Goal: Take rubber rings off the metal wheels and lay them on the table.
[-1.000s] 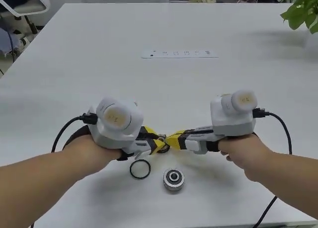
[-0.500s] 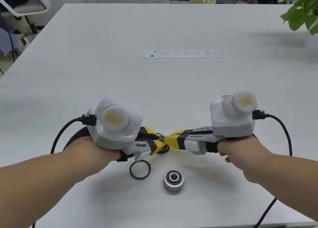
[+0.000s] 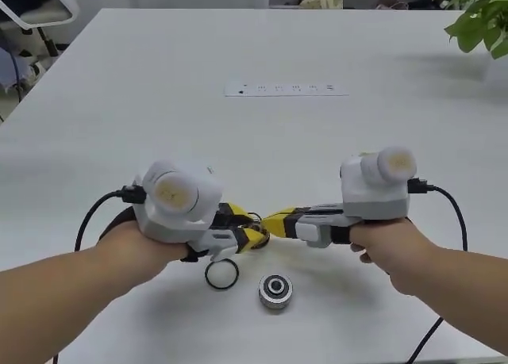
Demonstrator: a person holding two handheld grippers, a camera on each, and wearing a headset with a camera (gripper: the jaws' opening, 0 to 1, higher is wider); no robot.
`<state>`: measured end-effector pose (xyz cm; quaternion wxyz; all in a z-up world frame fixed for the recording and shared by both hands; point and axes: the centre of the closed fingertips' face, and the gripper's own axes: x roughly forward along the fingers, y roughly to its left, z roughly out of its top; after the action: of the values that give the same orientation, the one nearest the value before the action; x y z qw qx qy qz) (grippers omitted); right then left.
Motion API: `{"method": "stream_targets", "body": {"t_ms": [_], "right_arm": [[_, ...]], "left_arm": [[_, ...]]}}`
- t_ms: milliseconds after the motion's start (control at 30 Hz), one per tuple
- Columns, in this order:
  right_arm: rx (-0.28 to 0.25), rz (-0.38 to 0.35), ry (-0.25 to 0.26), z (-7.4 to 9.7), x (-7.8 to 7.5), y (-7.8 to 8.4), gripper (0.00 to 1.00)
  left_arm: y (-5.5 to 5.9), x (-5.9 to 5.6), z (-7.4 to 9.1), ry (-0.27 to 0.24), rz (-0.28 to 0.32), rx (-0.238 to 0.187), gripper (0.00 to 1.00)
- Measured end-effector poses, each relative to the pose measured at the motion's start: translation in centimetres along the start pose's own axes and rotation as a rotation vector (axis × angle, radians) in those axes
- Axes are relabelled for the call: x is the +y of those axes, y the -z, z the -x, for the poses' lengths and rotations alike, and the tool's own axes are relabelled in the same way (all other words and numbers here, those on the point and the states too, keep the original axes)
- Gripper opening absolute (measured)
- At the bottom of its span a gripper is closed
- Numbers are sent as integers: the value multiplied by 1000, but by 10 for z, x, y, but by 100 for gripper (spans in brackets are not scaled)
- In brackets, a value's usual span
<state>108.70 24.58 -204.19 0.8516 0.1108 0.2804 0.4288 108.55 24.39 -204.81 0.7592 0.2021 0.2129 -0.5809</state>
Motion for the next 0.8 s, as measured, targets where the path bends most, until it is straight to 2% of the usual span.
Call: {"method": "stream_targets", "body": {"t_ms": [333, 433, 800], "right_arm": [[-42, -26, -25, 5, 7, -12, 0], [-51, -29, -35, 6, 9, -15, 0], [-79, -41, -63, 6, 17, -22, 0]], "left_arm": [[-11, -10, 17, 30, -15, -43, 24], [-15, -14, 27, 31, -32, -55, 27], [-22, -15, 54, 17, 11, -109, 40]]}}
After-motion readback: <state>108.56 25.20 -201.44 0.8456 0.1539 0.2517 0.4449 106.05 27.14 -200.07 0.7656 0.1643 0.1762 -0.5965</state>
